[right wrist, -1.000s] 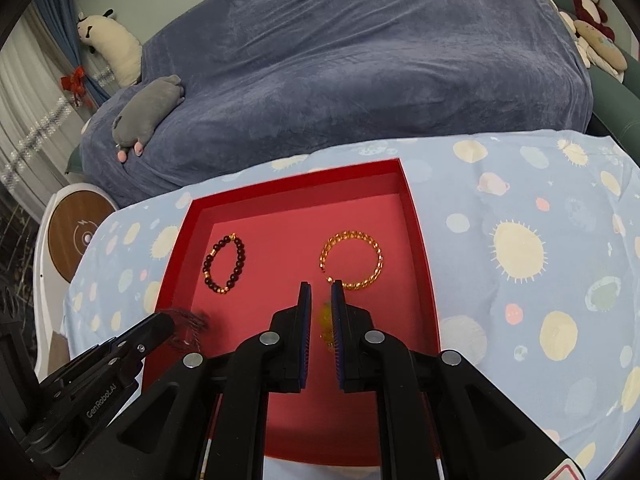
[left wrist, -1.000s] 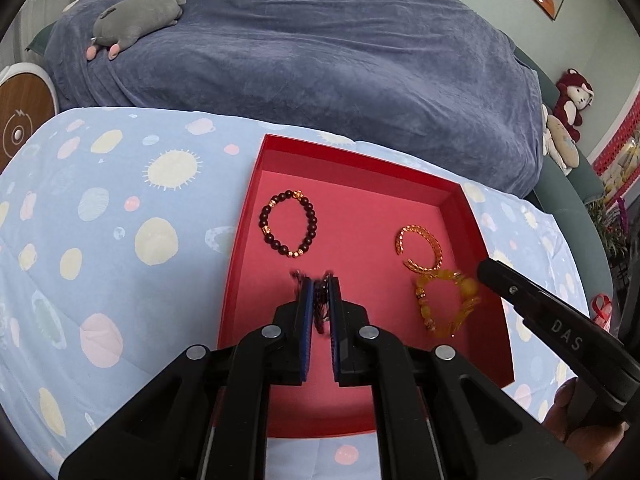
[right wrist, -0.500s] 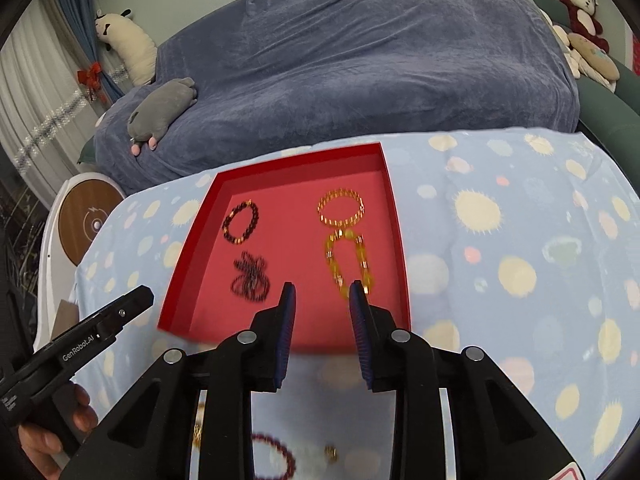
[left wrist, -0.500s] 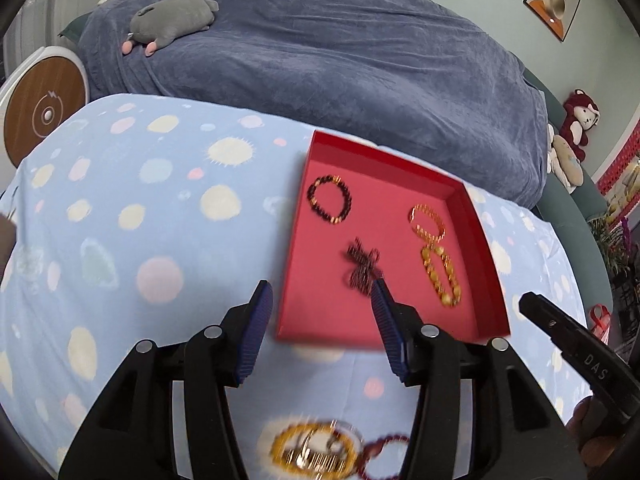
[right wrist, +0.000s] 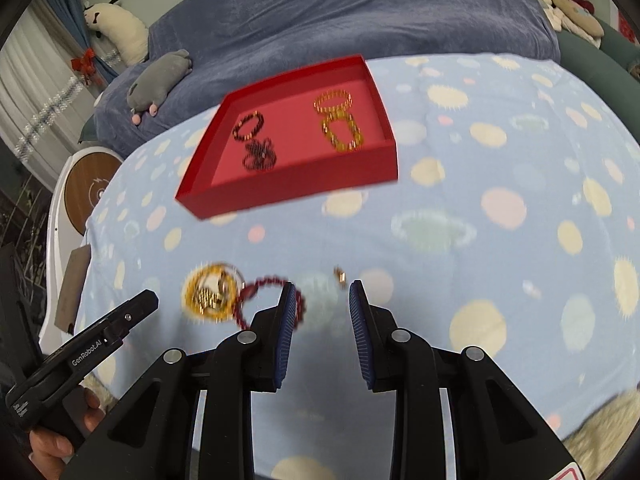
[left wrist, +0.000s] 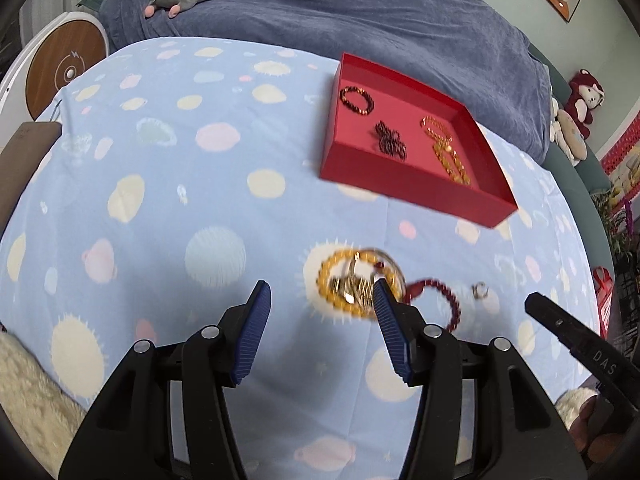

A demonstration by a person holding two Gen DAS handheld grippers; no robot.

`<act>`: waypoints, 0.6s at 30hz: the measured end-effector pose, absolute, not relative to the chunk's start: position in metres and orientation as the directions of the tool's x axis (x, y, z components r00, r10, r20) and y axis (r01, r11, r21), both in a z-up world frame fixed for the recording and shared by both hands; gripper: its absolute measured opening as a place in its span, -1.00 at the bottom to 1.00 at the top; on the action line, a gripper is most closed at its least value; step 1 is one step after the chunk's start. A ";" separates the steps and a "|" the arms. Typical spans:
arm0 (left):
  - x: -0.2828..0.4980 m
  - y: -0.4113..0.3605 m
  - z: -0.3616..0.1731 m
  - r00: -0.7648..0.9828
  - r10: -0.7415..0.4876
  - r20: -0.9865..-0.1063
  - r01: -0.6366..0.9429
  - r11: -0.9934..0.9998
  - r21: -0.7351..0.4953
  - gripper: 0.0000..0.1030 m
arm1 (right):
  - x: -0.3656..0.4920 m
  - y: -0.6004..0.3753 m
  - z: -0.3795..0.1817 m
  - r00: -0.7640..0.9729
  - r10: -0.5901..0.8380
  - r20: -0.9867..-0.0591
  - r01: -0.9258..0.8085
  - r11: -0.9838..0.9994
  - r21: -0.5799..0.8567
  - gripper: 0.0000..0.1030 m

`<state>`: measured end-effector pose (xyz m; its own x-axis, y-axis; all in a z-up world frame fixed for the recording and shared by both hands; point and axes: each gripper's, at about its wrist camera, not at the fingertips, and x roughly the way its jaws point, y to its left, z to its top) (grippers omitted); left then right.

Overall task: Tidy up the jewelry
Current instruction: 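Lift both open tools out of the red tray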

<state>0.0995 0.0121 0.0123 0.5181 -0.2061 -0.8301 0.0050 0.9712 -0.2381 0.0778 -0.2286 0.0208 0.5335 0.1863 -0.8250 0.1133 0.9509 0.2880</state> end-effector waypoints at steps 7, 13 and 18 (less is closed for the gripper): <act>0.078 0.007 0.001 0.495 -0.236 -0.836 0.016 0.965 -0.263 -0.01 | 0.047 -0.218 -0.002 0.481 0.201 -0.854 0.123 0.948 0.292 -0.46; 0.087 -0.006 -0.006 0.479 -0.258 -0.839 0.015 0.958 -0.286 -0.10 | 0.042 -0.218 -0.005 0.472 0.202 -0.858 0.122 0.949 0.291 -0.46; 0.102 -0.017 -0.021 0.453 -0.252 -0.855 0.005 0.960 -0.280 -0.42 | 0.044 -0.221 -0.006 0.472 0.203 -0.858 0.129 0.947 0.295 -0.46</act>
